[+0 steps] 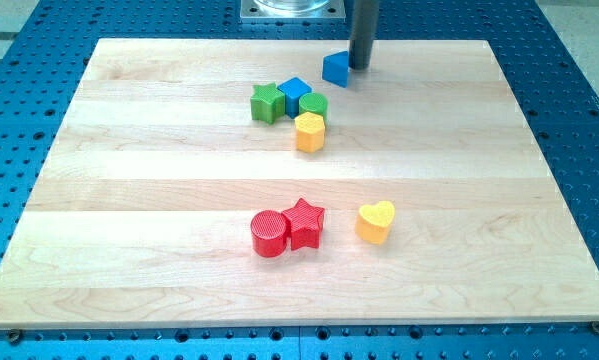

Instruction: Keep arm in between cube and green star

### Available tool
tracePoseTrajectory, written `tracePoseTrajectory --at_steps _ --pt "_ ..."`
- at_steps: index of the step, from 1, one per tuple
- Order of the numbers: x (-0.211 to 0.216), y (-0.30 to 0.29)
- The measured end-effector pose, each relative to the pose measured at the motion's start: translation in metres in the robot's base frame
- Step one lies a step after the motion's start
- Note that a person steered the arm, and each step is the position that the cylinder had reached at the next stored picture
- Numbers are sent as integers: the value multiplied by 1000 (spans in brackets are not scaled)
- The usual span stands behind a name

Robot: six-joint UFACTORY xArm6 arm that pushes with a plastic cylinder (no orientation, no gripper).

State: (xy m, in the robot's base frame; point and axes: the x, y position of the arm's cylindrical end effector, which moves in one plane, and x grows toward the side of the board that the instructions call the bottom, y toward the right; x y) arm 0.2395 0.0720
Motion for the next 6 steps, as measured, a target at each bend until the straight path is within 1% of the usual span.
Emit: tracePoseTrajectory --at_steps 1,2,3,4,5,6 --pt "50 -29" --pt "125 -29" --pt "75 -27" --pt "42 -78" --pt "89 -117" --pt "130 -85"
